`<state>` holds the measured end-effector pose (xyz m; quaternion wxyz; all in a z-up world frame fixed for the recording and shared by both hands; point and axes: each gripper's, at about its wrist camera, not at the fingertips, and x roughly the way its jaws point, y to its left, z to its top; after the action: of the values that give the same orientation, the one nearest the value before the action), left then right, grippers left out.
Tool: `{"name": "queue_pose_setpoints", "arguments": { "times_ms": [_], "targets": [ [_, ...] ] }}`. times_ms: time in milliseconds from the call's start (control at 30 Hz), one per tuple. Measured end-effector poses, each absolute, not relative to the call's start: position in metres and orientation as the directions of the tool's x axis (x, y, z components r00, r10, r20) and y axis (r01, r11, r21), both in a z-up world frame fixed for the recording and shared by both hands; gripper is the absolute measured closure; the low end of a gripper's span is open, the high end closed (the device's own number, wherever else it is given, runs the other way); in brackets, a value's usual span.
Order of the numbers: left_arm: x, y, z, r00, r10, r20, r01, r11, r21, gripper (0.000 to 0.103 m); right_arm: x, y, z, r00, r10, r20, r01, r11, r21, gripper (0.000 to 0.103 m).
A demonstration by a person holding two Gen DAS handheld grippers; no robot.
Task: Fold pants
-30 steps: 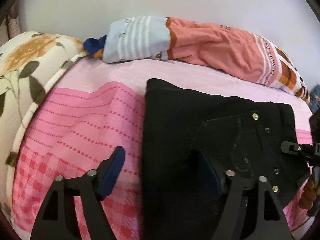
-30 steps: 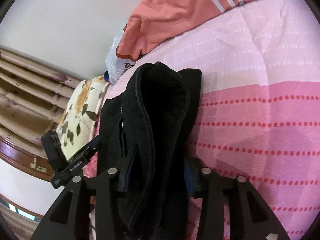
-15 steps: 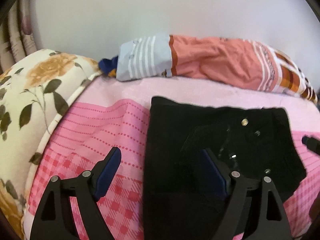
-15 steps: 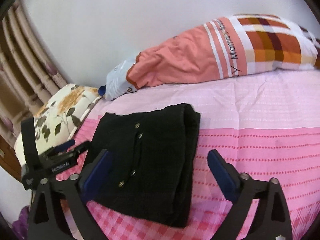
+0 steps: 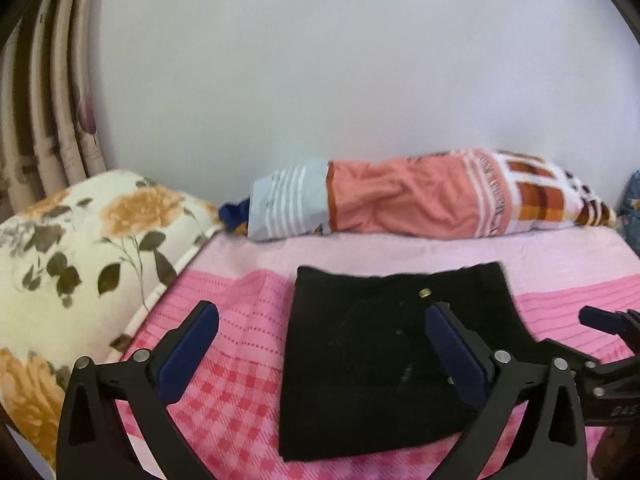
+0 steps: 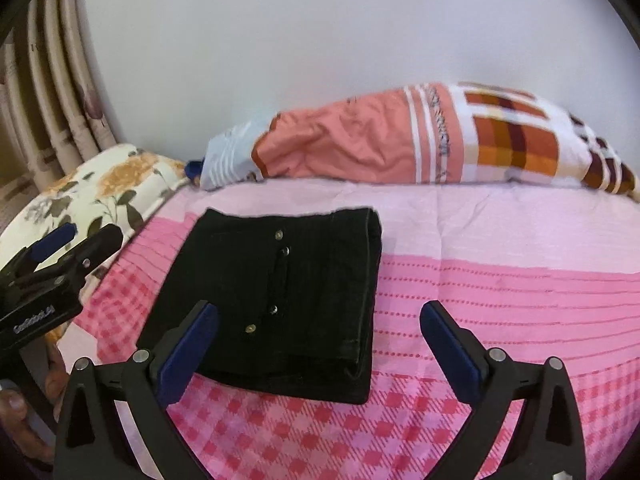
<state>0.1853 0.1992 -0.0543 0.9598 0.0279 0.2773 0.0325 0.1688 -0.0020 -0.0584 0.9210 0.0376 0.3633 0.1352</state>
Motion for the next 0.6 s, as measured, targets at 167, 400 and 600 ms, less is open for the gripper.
{"name": "queue_pose_setpoints", "arguments": {
  "times_ms": [167,400,600],
  "targets": [
    [0.158,0.188,-0.025,0.874,0.081,-0.479,-0.056,0.996,0.066,0.000,0.148,-0.008,-0.030,0.742,0.277,-0.610,-0.231,0.960,0.156,0.002],
    [0.123,0.177,0.013,0.907,0.154,-0.392,-0.143,0.988,0.058,0.000,0.121,-0.016,-0.004,0.769,0.296,-0.567,-0.234,0.955,0.182,0.001],
    [0.108,0.173,0.028,0.906,0.129,-0.404,-0.141,0.990,0.000,0.000,0.107,-0.020,0.010,0.778,0.312,-0.545,-0.244,0.950,0.196,0.001]
  ]
}}
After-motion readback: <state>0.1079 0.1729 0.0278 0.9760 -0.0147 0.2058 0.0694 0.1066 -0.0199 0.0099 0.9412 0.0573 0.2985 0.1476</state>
